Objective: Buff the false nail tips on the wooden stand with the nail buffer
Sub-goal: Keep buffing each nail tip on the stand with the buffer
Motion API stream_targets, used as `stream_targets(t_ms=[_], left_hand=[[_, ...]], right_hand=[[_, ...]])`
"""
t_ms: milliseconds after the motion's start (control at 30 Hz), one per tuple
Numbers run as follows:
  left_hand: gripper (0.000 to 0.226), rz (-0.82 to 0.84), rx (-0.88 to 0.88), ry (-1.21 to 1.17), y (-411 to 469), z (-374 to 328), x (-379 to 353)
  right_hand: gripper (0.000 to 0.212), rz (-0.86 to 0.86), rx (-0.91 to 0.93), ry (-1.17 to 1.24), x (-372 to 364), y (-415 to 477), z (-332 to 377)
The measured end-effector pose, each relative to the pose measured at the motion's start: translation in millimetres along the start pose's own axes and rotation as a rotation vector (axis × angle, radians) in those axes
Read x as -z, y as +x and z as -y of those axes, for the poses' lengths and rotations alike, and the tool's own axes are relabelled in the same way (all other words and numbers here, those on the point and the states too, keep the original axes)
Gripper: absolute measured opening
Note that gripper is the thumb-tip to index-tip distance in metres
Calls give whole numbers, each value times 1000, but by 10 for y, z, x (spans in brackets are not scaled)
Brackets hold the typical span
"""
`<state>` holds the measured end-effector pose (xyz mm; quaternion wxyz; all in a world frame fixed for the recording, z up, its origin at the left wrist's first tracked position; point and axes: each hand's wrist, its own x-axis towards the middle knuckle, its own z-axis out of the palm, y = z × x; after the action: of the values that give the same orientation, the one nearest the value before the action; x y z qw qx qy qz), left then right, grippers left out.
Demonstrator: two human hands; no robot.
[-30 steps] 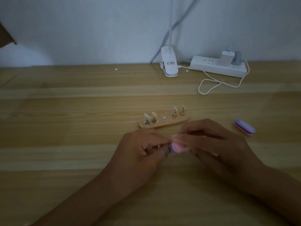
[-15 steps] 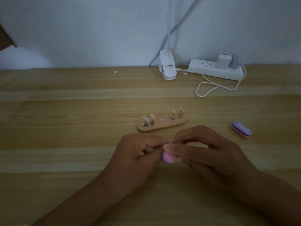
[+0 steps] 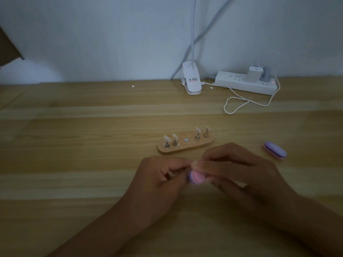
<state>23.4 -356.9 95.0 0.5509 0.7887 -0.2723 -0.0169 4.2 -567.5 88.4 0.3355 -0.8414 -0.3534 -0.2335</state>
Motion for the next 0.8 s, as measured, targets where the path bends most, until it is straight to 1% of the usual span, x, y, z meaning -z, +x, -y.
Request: stream_targets(t_ms=[33,67,100,200,267,300,333,367,400,467,500,533,600,700,800], left_hand=[[18,2,-6,0,2,0,2],[19,-2,-10,4,4,8,4],[18,-10,-5,6,6,19,2],[17,-39,29,-9,2,41,-12],[14,-30,22,-41,1,26,-10],[14,-24,12,-53,0,18,-7],[15,-21,4,-56,1,19,-3],[16,-16,2,-51,5,25,-2],[15,-14,8,-47,7,36,-1],[15,-17,28,-60,8,39,2],[16,-14,34,-80,7,35,4],[16,-7,33,-96,8,33,4],[20,-6,15,-97,3,36,4],[16,-10,12,-77,7,47,6],[16,-7,33,-59,6,39,9]], right_hand=[[20,0,26,15,-37,12,36],[19,4,18,87,-48,19,55],[20,21,-12,90,-33,35,50],[25,18,-79,-42,53,93,-6],[22,2,-63,-11,4,44,5],[20,-20,-59,51,-9,29,26],[19,3,-25,58,-35,35,64],[18,23,29,39,-28,14,64],[19,40,28,2,-15,20,65],[21,18,-10,-95,24,52,33],[21,14,-59,-102,37,61,36],[20,2,-68,-101,23,75,65],[21,-26,-38,-73,-30,70,142],[21,-8,-2,-117,4,61,95],[20,-24,-52,-145,49,89,37]])
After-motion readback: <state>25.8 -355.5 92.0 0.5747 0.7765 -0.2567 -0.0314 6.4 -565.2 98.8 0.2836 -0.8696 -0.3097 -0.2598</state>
